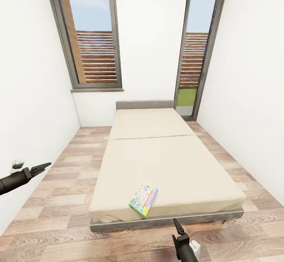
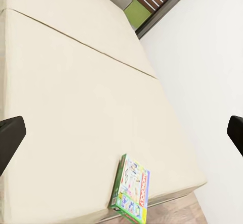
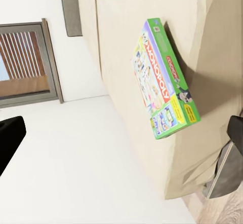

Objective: Put all the toys in the child's room - the three board games (two on the bed and one on the table), the two jigsaw puzzles on the table, and the tennis ball on the table - inside the toy box on the table in the child's room.

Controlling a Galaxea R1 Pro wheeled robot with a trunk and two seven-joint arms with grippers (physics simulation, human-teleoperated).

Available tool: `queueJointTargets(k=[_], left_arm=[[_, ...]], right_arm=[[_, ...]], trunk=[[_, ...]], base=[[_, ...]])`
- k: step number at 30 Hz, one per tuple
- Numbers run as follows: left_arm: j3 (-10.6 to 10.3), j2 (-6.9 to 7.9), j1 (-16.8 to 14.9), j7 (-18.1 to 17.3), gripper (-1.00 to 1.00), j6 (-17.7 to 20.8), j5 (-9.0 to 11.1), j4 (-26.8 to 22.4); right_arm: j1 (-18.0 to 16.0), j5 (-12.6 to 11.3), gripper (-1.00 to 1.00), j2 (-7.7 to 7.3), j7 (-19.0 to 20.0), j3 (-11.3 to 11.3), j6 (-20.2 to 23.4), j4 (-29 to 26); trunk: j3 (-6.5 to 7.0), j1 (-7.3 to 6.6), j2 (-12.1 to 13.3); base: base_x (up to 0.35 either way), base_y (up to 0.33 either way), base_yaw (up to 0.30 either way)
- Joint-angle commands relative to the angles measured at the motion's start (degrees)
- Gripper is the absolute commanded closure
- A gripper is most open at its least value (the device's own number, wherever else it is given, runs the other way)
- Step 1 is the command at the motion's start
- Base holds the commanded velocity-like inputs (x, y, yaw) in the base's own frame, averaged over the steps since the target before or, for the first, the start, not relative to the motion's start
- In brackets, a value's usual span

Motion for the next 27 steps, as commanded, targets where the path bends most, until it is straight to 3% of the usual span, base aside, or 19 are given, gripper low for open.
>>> queueJointTargets(k=[1,19,22,27], left_arm=[[0.1,0.0,-0.1,-0.2,-1.0,0.6,0.1,0.0],[0.1,0.11,-0.1,-0.2,-1.0,0.6,0.2,0.0],[0.1,0.15,0.0,-0.2,-1.0,0.7,0.2,0.0],[0.1,0.24,0.0,-0.2,-1.0,0.7,0.2,0.0]], right_arm=[[0.0,-0.6,-1.0,0.02,0.1,0.0,0.6,0.0],[0.0,-0.2,-1.0,0.1,0.4,0.5,0.7,-0.4],[0.0,0.0,-1.0,0.1,0.5,1.9,0.8,-0.5],[0.0,0.1,-1.0,0.1,0.5,7.0,0.9,-0.7]], trunk=[[-0.24,0.22,-0.4],[-3.47,4.18,-7.7],[-4.01,4.84,-8.9],[-4.91,5.93,-10.9]], base=[[0.0,0.0,0.0],[0.0,0.0,0.0],[0.0,0.0,0.0],[0.0,0.0,0.0]])
